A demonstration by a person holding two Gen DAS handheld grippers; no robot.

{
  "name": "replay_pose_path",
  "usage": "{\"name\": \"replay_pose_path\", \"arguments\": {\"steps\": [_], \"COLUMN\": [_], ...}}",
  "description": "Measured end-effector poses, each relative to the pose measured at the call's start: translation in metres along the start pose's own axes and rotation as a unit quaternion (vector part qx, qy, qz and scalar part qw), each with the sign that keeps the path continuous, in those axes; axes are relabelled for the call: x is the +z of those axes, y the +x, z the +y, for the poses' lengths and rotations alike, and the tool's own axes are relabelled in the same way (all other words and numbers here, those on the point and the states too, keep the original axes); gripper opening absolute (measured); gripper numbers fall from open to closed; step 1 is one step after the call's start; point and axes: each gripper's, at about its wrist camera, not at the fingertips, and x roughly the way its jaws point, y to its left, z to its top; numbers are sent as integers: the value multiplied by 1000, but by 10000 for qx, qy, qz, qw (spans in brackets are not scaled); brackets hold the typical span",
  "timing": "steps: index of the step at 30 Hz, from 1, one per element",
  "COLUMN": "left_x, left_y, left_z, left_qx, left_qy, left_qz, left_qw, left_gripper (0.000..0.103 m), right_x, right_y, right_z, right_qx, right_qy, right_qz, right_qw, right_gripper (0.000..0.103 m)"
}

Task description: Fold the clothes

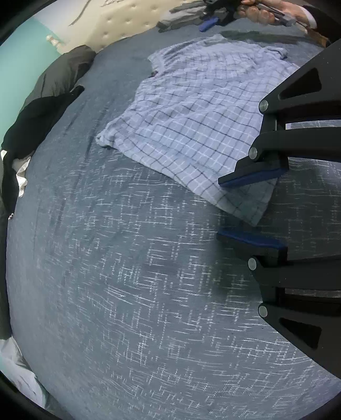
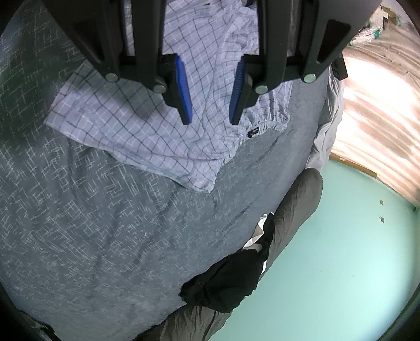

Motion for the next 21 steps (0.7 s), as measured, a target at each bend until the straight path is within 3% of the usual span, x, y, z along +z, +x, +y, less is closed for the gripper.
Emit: {"name": "replay_pose_path", "arguments": {"steps": [3, 13, 21], "left_x": [-3, -19, -13], "left_y": [-5, -72, -59], "left_z": [-2, -28, -16], "left_qx": [38, -412, -259], "left_qy": [32, 230, -213], "left_qz": [-10, -465, -244], "left_qw": [10000, 9978, 9991], "left_gripper": [3, 2, 2], "right_x": [0, -1, -2], "right_y": [-1, 1, 1], "right_z": [-1, -2, -2], "right_qx": [29, 63, 71], "right_qy": [42, 105, 155], "right_qz": [-10, 18, 30], "right_qw": [10000, 9999, 9998], "right_gripper": [29, 29, 29]}}
